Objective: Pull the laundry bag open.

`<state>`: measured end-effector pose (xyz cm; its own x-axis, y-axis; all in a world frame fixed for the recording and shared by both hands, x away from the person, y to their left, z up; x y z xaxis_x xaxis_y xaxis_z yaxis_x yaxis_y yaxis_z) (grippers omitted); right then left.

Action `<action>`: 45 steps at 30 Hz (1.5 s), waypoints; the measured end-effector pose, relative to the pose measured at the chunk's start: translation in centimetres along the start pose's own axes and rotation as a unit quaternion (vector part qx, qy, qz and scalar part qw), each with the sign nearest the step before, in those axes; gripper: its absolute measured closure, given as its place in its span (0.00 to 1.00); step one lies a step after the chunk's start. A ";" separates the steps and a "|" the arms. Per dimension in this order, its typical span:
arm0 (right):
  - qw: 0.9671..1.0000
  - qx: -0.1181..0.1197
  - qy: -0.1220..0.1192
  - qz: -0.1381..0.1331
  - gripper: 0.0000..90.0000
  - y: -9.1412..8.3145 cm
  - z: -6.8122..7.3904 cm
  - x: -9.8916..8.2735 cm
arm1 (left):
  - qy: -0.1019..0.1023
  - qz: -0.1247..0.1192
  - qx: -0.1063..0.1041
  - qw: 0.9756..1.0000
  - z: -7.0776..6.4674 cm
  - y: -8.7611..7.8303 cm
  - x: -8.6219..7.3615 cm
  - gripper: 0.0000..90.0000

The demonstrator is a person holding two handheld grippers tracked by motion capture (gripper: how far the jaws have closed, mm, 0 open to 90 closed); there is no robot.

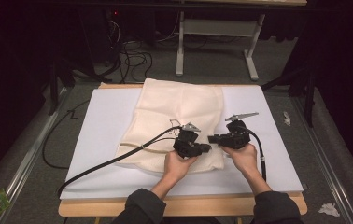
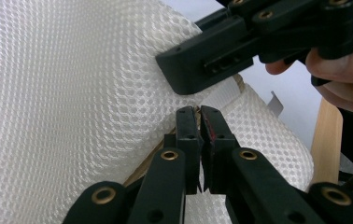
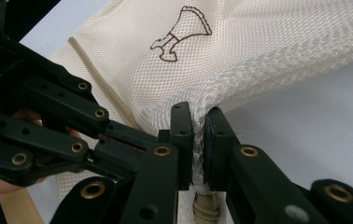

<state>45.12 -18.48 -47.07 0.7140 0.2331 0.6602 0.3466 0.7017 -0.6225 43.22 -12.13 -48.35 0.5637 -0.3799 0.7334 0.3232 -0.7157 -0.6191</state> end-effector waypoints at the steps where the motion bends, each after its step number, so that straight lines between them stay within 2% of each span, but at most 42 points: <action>1: 1.000 -0.001 0.000 0.000 0.94 -0.1 0.0 0.0 | -0.001 -0.003 0.000 1.000 0.0 -0.1 0.2 0.97; 5: 1.000 0.007 0.001 -0.005 0.91 -0.4 0.2 0.1 | -0.003 -0.008 0.000 1.000 0.0 -0.4 0.5 0.97; 12: 1.000 0.005 0.005 0.001 0.89 -0.3 0.0 -0.2 | -0.002 -0.006 0.002 1.000 0.1 -0.1 0.3 0.97; 14: 1.000 0.011 0.009 0.004 0.89 -0.4 0.0 -0.3 | -0.004 -0.006 0.002 1.000 0.1 0.0 0.2 0.97; 15: 1.000 0.010 0.010 0.004 0.93 -0.5 0.0 -0.3 | -0.004 -0.006 0.002 1.000 0.1 0.0 0.2 0.97; 21: 1.000 0.006 -0.010 0.010 0.98 -0.1 0.2 -0.4 | 0.001 -0.003 0.012 1.000 0.3 0.0 0.1 0.97; 30: 1.000 -0.001 -0.021 0.017 0.99 -0.5 0.3 -0.5 | 0.007 0.005 0.026 1.000 0.4 -0.5 -0.1 0.97; 36: 0.999 -0.001 -0.025 0.022 0.99 -0.3 0.6 -0.4 | 0.010 0.010 0.036 0.999 0.7 -1.1 -0.1 0.97; 38: 0.999 -0.007 -0.030 0.024 0.99 -0.4 0.6 -0.3 | 0.001 0.006 0.031 1.000 0.9 -1.4 -0.1 0.97; 40: 0.999 -0.011 -0.039 0.024 0.99 -0.6 0.6 -0.3 | 0.009 0.007 0.040 0.999 1.0 -1.9 0.0 0.97; 45: 0.999 -0.005 -0.031 0.028 0.99 -0.6 0.4 -0.3 | 0.007 0.012 0.036 0.999 1.2 -1.8 -0.1 0.97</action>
<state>44.42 -18.66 -46.77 0.6932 0.3127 0.6494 0.3139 0.6801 -0.6625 43.46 -10.08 -47.65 0.5615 -0.4059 0.7211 0.3630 -0.6623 -0.6554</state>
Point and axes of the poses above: each handheld gripper's, and its own axes: y roughly forward along the jaws, x roughly out of its top, z roughly to its left, the point moved 10 cm from there along y, roughly forward along the jaws, and after that the axes turned 8 degrees about x, right-handed, at the moved point
